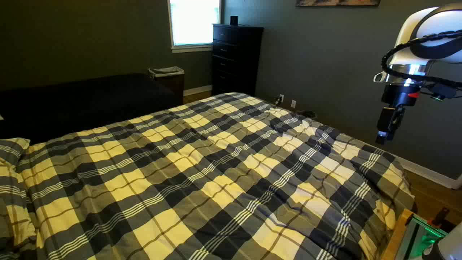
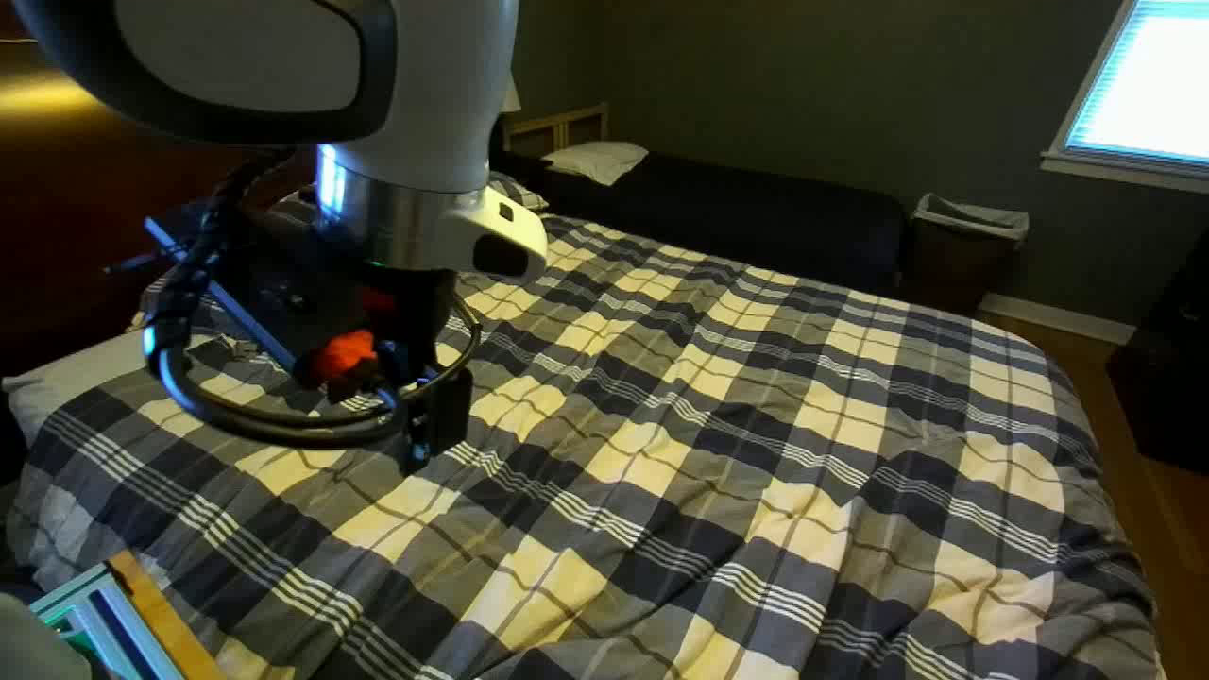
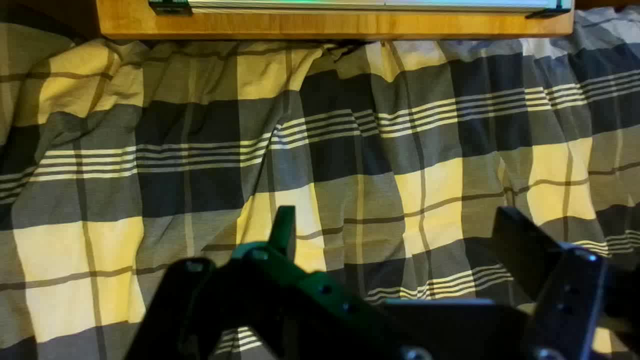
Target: Pull the bottom left corner of the blanket
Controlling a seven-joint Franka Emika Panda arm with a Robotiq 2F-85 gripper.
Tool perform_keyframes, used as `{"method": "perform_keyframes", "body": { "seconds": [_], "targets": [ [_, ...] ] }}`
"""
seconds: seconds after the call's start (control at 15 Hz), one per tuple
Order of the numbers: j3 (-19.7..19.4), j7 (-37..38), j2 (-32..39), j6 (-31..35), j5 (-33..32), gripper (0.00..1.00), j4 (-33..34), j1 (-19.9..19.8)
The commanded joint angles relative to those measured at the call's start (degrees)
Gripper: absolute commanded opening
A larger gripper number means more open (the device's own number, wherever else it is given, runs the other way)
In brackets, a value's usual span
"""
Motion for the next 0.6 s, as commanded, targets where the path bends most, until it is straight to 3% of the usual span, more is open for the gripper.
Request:
{"method": "perform_keyframes", "body": {
  "seconds": [0.0,0.47,0.53],
  "targets": [
    [0.2,-0.1,0.1,-0.2,0.1,1.00,0.1,-0.3],
    [0.2,-0.1,0.1,-0.2,0.1,1.00,0.1,-0.3],
    [2.1,1.9,-2.7,-1.5,-1.1,1.00,0.2,-1.0]
  ]
}}
